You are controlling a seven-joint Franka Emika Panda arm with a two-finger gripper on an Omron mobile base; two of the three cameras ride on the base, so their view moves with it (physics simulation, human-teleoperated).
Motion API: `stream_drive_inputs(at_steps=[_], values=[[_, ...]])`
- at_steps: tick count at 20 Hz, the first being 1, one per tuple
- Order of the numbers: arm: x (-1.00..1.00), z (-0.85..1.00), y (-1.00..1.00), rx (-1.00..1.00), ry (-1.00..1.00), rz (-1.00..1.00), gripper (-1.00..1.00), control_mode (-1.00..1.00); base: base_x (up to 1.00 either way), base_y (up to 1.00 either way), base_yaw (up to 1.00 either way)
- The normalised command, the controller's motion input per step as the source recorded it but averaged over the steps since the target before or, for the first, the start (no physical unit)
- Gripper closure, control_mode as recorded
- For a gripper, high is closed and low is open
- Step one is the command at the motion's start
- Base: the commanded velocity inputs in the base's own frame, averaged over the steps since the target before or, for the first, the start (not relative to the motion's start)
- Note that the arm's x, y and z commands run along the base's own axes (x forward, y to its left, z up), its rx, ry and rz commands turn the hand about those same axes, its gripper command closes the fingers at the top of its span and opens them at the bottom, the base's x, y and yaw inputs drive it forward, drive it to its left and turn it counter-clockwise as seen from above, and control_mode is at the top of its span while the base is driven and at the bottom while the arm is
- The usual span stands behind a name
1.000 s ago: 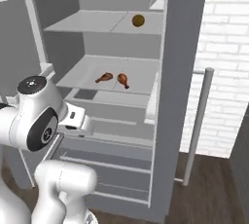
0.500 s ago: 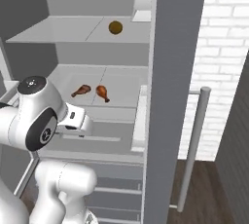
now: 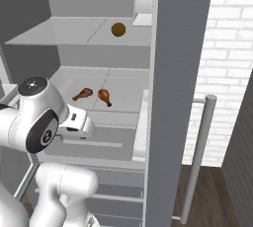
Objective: Place one avocado and one chicken drumstick in each tupperware on the nearby counter, to pack two identical lunches.
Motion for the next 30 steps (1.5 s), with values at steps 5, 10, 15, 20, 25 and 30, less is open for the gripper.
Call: stream_drive_inputs(at_steps=[5, 10, 15, 20, 25, 30], values=[[0.29, 0.00, 0.00, 0.00, -0.12, 0.05, -1.00, -1.00, 0.00, 0.00, 0.00], [0.54, 0.12, 0.05, 0.00, -0.26, 0.08, -1.00, -1.00, 0.00, 0.00, 0.00], [0.74, 0.33, 0.08, 0.00, -0.08, 0.03, -1.00, -1.00, 0.00, 0.00, 0.00], [0.77, 0.08, 0.06, 0.00, 0.00, 0.02, -1.00, -1.00, 0.00, 0.00, 0.00], [0.97, -0.02, 0.04, 0.00, 0.03, 0.02, -1.00, -1.00, 0.00, 0.00, 0.00], [0.76, -0.40, 0.00, 0.00, 0.08, 0.00, -1.00, -1.00, 0.00, 0.00, 0.00]])
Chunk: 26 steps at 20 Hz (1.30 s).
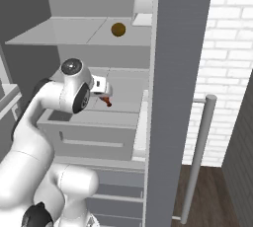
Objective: Place one avocado and one chicken drumstick in each tupperware on the nearby counter, to pack two identical lunches.
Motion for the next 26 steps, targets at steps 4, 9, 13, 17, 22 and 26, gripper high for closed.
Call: stream_drive_inputs(at_steps=[4, 9, 13, 17, 22, 26], values=[[0.60, -0.44, 0.00, -0.01, 0.08, 0.00, -1.00, -1.00, 0.00, 0.00, 0.00], [0.64, -0.39, 0.02, -0.02, 0.06, 0.00, -1.00, -1.00, 0.00, 0.00, 0.00], [0.52, -0.34, 0.03, -0.02, 0.03, 0.00, -1.00, -1.00, 0.00, 0.00, 0.00], [0.56, -0.23, 0.06, -0.06, 0.01, 0.00, -1.00, -1.00, 0.00, 0.00, 0.00], [0.53, -0.09, 0.03, -0.02, 0.00, 0.02, -1.00, -1.00, 0.00, 0.00, 0.00], [0.43, -0.15, 0.00, 0.00, 0.00, 0.05, -1.00, -1.00, 0.00, 0.00, 0.00]])
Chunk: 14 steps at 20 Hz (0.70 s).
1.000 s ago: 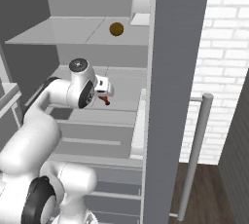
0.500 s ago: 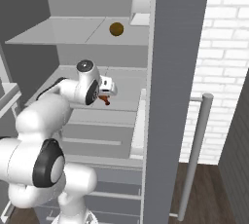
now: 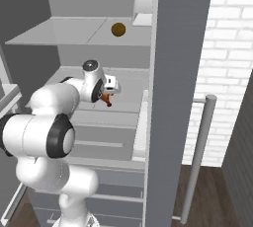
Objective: Place one avocado and one chicken drumstick in each tupperware on the nearby counter, to pack two identical lunches.
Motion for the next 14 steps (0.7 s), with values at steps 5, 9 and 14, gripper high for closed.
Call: stream_drive_inputs(at_steps=[5, 9, 14], values=[[0.27, -0.28, 0.00, 0.00, 0.00, 0.04, -1.00, -1.00, 0.00, 0.00, 0.00], [0.19, -0.30, 0.11, 0.00, 0.00, 0.03, -1.00, -1.00, 0.00, 0.00, 0.00], [0.20, -0.25, 0.14, -0.01, 0.00, 0.02, -1.00, -1.00, 0.00, 0.00, 0.00]])
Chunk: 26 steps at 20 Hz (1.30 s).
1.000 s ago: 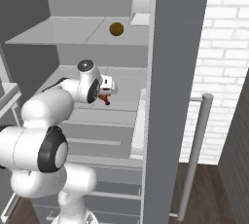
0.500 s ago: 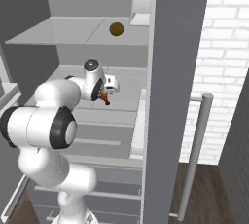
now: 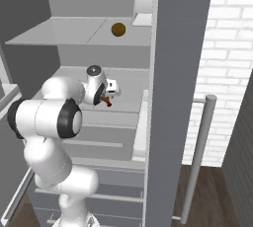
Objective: Place one avocado and one chicken drumstick in each tupperware on the nearby counter, to pack two identical lunches.
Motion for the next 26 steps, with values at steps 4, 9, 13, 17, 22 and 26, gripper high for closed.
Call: stream_drive_inputs(at_steps=[4, 9, 13, 17, 22, 26], values=[[0.22, -0.23, 0.04, -0.01, 0.00, 0.04, -1.00, -1.00, 0.00, 0.00, 0.00], [0.08, -0.28, -0.02, 0.00, 0.00, 0.03, 1.00, -1.00, 0.00, 0.00, 0.00], [-0.01, -0.22, -0.04, 0.00, 0.00, 0.00, 1.00, -1.00, 0.00, 0.00, 0.00], [-0.57, -0.01, -0.02, 0.00, 0.00, -0.02, 1.00, -1.00, 0.00, 0.00, 0.00], [-0.79, 0.53, -0.02, 0.00, 0.00, -0.05, 1.00, -1.00, 0.00, 0.00, 0.00], [-0.99, 0.99, 0.01, 0.00, 0.00, -0.05, 1.00, -1.00, 0.00, 0.00, 0.00]])
